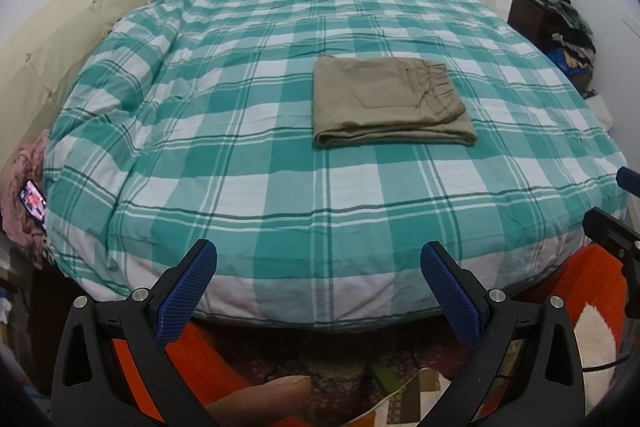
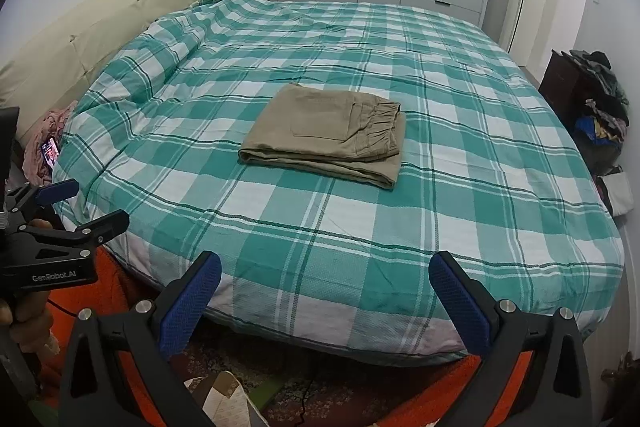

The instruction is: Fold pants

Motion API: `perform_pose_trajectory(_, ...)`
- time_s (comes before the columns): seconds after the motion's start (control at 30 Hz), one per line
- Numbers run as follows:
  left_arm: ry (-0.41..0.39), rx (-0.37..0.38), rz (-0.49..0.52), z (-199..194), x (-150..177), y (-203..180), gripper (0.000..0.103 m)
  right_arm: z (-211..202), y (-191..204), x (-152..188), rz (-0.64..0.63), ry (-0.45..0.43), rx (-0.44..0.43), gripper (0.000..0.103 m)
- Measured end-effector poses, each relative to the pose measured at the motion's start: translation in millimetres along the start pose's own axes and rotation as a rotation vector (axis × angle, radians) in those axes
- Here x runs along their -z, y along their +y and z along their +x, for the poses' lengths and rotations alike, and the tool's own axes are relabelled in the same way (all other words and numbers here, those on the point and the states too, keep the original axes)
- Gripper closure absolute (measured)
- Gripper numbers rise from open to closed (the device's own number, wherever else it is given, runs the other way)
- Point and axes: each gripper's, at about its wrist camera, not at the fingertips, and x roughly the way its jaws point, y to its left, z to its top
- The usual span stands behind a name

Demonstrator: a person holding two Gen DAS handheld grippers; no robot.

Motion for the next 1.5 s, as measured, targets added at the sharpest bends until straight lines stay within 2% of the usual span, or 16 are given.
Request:
perform_pose_trajectory(0.53,-0.013,-0.017,-0.012,-0.8,-2.9,2.9,0.001,-8.3,-0.7,-1.3,0.002,-0.035,0.032,0.001)
perform_pose_trajectory(1.2,-0.011,-0.022,-0.004,0.7,-2.6,-2.4,0.001,1.4,-3.6,1.3,0.02,0.023,0.02,0.001)
perform_pose_trajectory(1.5,-0.014,-0.026,0.003,2.4,-3.1,-1.8,0.001,0.7,-2.1,-1.6,0.013,0.017,0.019,0.001)
